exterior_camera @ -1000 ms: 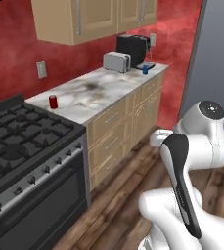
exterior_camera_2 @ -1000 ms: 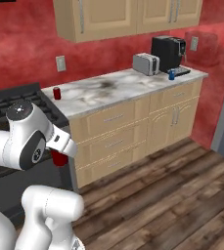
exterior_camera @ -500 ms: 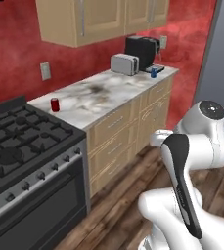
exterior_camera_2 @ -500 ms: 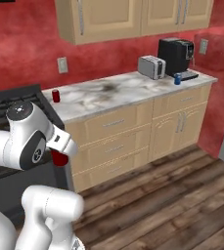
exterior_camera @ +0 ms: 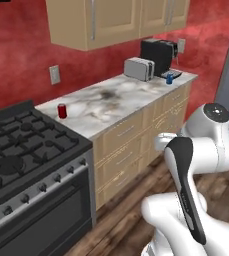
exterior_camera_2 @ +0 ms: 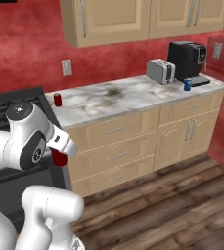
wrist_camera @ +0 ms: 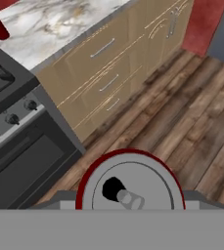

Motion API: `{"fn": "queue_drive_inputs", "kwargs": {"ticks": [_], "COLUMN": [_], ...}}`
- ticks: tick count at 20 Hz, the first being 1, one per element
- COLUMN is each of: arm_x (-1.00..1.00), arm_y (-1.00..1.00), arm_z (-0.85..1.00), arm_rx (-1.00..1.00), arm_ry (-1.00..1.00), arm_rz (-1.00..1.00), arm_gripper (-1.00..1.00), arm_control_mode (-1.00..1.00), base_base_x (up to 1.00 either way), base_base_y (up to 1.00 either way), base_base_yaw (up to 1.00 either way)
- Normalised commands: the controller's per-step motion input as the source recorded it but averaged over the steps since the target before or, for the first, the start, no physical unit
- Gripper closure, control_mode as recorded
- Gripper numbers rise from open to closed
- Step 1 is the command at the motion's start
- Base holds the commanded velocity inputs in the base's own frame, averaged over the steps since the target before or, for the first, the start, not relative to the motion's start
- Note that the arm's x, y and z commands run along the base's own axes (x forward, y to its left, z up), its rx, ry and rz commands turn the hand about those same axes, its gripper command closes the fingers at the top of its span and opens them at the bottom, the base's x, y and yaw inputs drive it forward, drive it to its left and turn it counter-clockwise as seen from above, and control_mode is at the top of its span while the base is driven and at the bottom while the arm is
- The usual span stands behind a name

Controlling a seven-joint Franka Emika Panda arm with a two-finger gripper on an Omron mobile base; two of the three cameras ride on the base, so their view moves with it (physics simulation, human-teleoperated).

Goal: Four empty soda cans are scattered around the kitchen. Gather all the cans and cluster them next to the stove for recycling.

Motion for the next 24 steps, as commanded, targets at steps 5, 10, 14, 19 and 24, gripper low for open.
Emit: {"fn": "queue_drive_inputs", "kwargs": {"ticks": [5,10,14,19,24], "arm_x": [0.00,0.00,0.00,0.00,0.00], "arm_y": [0.00,0.00,0.00,0.00,0.00], "arm_z": [0.00,0.00,0.00,0.00,0.00], "arm_rx": [0.00,0.00,0.00,0.00,0.00], "arm_ry": [0.00,0.00,0.00,0.00,0.00], "arm_rz": [0.00,0.00,0.00,0.00,0.00], "arm_gripper": [1.00,1.00,1.00,1.00,1.00], "arm_control_mode": [1.00,1.00,1.00,1.00,1.00], "base_base_x": [0.40,0.36,0.39,0.41,0.40], "base_base_y": [-0.26,-0.30,-0.31,-0.32,-0.36], "base_base_yaw": [0.20,0.20,0.21,0.22,0.22]}}
